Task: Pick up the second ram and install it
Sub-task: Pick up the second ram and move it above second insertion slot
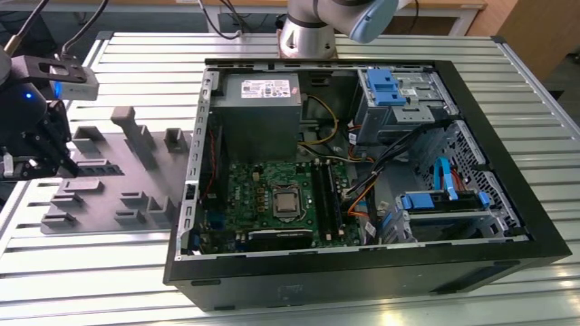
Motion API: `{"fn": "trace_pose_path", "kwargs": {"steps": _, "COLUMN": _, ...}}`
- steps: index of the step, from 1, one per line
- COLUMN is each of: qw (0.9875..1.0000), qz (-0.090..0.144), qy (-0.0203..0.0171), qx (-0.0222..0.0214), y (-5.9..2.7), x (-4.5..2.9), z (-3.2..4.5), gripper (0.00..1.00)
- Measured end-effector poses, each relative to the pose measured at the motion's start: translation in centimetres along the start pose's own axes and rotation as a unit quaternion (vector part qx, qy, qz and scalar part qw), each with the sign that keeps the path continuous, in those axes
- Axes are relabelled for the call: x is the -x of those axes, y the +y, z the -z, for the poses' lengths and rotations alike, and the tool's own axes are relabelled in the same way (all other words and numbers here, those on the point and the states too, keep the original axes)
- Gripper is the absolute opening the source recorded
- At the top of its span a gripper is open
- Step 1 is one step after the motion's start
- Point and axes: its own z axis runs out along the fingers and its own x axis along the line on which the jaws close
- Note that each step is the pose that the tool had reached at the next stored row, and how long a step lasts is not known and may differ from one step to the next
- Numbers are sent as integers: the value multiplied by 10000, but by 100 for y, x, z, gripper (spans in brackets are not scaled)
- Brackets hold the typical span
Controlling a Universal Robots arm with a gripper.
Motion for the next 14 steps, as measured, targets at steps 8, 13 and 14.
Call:
{"fn": "trace_pose_path", "kwargs": {"steps": 8, "qw": 10000, "qz": 0, "qy": -1, "qx": -1, "y": 1, "x": 1, "z": 42, "gripper": 14}}
{"fn": "trace_pose_path", "kwargs": {"steps": 13, "qw": 10000, "qz": 0, "qy": 0, "qx": 0, "y": 1, "x": 2, "z": 55, "gripper": 14}}
{"fn": "trace_pose_path", "kwargs": {"steps": 14, "qw": 10000, "qz": 0, "qy": 0, "qx": 0, "y": 1, "x": 2, "z": 57, "gripper": 14}}
